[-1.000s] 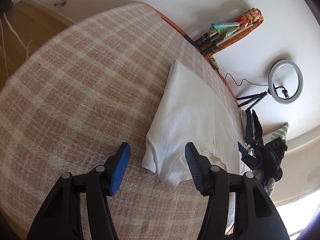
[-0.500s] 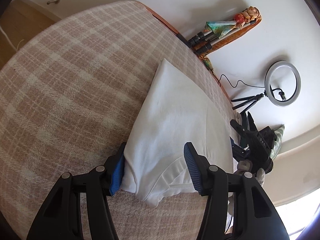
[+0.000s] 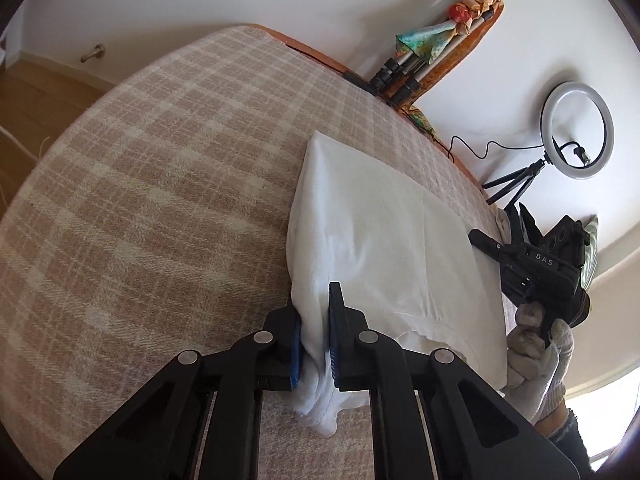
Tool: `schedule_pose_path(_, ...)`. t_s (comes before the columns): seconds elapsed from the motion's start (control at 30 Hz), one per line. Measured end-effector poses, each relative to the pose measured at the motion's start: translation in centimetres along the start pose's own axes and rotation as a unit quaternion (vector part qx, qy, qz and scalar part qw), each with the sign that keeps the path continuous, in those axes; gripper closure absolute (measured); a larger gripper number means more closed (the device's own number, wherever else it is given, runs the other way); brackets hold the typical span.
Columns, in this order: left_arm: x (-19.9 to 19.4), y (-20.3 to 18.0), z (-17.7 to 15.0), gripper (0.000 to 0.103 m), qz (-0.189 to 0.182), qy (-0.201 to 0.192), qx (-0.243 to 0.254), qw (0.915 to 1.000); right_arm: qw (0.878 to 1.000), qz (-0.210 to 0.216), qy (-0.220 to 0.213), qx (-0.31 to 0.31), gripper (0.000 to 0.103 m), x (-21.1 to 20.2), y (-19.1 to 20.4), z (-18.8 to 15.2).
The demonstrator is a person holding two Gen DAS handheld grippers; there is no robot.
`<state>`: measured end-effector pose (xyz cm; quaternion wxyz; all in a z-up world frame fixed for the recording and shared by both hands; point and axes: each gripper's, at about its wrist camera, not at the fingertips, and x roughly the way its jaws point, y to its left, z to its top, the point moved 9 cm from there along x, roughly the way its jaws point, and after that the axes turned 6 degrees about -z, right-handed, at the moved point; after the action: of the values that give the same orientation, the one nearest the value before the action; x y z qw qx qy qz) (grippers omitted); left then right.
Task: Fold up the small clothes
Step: 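Lift the folded shirt with both tools and carry it toward the black bag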
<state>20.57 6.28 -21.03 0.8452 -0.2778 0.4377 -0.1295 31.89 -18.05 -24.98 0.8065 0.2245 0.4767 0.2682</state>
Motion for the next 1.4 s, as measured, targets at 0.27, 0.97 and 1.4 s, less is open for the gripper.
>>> schedule_pose_path(0.27, -1.6, -3.7, 0.2, 0.096, 0.04, -0.036, 0.096, 0.994, 0.997, -0.038, -0.023, -0.059, 0.096, -2.1, 2.8, 0.1)
schedule_pose_path(0.97, -3.4, -14.5, -3.3, 0.096, -0.006, -0.065, 0.21, 0.9755, 0.977, -0.105, -0.094, -0.157, 0.097, -11.9, 5.1, -1.2)
schedule_pose_path(1.4, -1.4, -21.6, -6.2, 0.096, -0.052, -0.052, 0.259, 0.963, 0.967, -0.158, -0.145, -0.14, 0.097, -20.1, -0.9, -0.8)
